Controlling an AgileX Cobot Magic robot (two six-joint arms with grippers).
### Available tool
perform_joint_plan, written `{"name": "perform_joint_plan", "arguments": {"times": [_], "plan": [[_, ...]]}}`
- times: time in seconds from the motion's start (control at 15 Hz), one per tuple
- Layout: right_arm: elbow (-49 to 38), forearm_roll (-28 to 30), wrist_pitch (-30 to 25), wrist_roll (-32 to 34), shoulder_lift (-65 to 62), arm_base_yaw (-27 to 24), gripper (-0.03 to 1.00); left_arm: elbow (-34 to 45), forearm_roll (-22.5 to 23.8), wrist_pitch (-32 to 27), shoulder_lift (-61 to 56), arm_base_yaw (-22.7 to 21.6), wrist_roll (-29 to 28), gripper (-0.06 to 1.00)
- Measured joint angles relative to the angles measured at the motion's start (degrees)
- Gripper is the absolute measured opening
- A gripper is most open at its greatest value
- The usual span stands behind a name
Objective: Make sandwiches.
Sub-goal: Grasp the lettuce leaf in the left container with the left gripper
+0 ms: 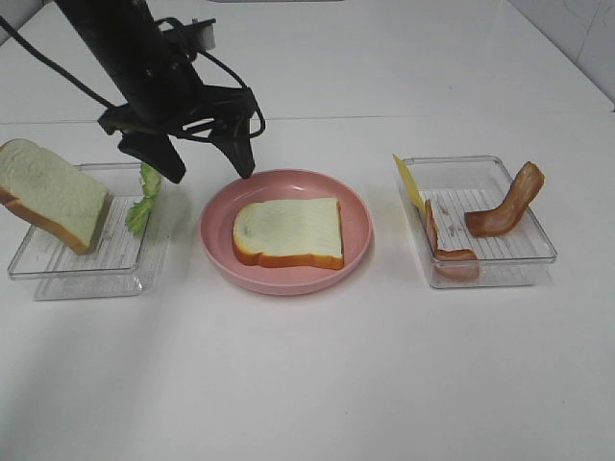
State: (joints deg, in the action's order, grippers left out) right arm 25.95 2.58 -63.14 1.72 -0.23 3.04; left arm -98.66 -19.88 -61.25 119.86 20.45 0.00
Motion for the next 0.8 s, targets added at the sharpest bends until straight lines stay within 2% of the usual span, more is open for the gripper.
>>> {"name": "perform_joint_plan", "arguments": {"times": [0.13,0.2,0.33,0.6,0.8], "plan": [[0.0,0.0,0.0,0.0,0.0,0.0,0.89,-3.9,8.42,-6.53,-0.63,0.06,-2.58,0.79],[0.0,0.0,0.0,0.0,0.0,0.0,0.89,-5.33,13.41,-7.73,-0.63,0.06,-4.13,0.79],[0.0,0.0,0.0,0.0,0.0,0.0,0.89,-8.02,19.88,-8.02,-0.57,0.0,-5.21,0.79],[0.0,0.0,0.0,0.0,0.0,0.0,0.89,-13.46,23.84,-8.19,3.9,0.0,-5.5,0.79],[0.0,0.0,0.0,0.0,0.0,0.0,0.89,-18.28,24.58,-8.19,11.06,0.0,-5.84,0.79]]}}
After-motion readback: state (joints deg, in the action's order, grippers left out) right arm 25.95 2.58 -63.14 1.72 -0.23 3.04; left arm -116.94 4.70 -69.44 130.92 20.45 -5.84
